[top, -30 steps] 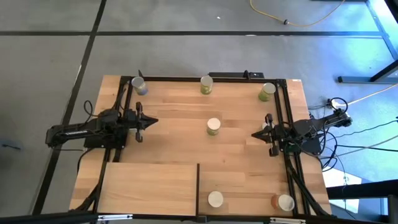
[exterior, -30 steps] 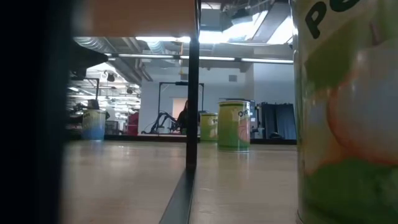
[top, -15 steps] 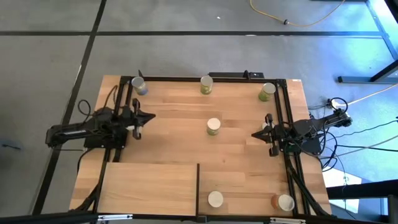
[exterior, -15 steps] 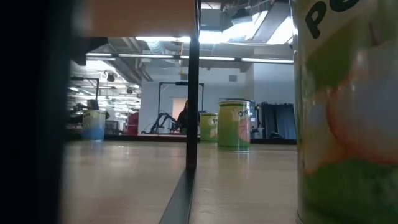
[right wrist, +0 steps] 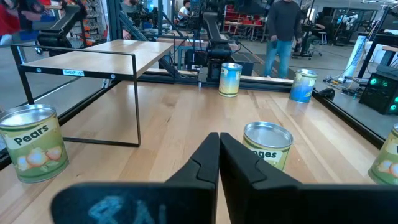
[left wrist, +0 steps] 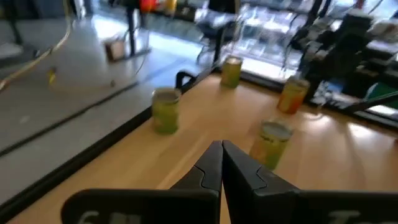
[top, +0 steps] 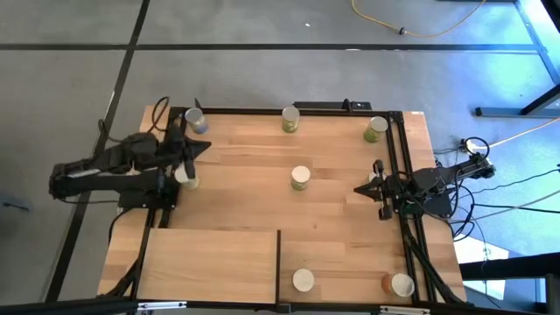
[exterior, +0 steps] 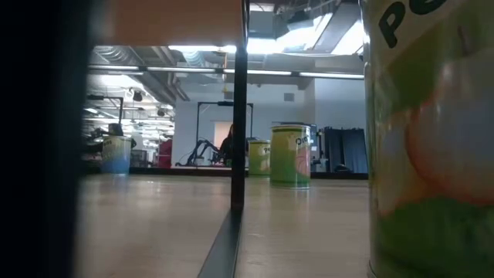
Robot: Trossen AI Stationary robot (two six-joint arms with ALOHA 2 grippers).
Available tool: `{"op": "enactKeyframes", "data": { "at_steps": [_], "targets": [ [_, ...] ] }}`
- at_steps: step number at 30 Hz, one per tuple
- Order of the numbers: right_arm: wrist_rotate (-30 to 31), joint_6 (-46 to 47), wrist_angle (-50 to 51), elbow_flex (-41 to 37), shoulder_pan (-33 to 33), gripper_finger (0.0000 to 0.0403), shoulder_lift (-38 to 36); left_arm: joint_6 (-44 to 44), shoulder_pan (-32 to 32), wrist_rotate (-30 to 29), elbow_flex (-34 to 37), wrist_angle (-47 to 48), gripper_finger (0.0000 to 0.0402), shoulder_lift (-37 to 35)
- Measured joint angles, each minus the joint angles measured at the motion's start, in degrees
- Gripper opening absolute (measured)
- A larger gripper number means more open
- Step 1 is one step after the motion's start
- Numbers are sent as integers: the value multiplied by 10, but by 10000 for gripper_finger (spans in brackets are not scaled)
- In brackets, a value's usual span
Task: Pick and place cans onto a shelf
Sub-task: Put the canned carrots on the shelf
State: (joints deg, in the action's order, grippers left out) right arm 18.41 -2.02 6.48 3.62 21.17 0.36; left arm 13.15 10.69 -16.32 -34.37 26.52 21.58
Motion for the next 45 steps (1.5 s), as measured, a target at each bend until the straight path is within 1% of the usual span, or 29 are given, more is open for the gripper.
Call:
{"op": "enactKeyframes", "data": {
  "at_steps": [2,4,7,10,14,19,22,25,27,31,37,41,45],
  "targets": [
    [0,0,0,0,0,16,0,1,0,-17,-52,46,0,45],
    [0,0,0,0,0,16,0,8,0,-47,-108,94,0,89],
    [0,0,0,0,0,16,0,36,0,-96,-190,166,0,146],
    [0,0,0,0,0,16,0,65,0,-122,-267,253,0,194],
    [0,2,0,0,0,16,0,122,4,-131,-345,371,0,244],
    [0,10,0,0,0,16,0,228,19,-106,-408,494,0,275],
    [0,28,-3,0,0,16,0,271,28,-78,-423,551,0,279],
    [0,35,-3,0,0,16,0,311,37,-36,-424,580,0,279],
    [0,33,-3,0,0,16,0,335,41,-19,-424,596,2,279],
    [0,33,-4,0,0,16,0,359,46,18,-424,636,23,279],
    [0,35,-40,0,0,16,0,421,49,71,-420,635,62,280],
    [2,34,-85,0,0,16,0,431,49,80,-399,634,70,285],
    [2,35,-111,0,0,16,0,401,39,111,-343,635,68,292]
  ]
}}
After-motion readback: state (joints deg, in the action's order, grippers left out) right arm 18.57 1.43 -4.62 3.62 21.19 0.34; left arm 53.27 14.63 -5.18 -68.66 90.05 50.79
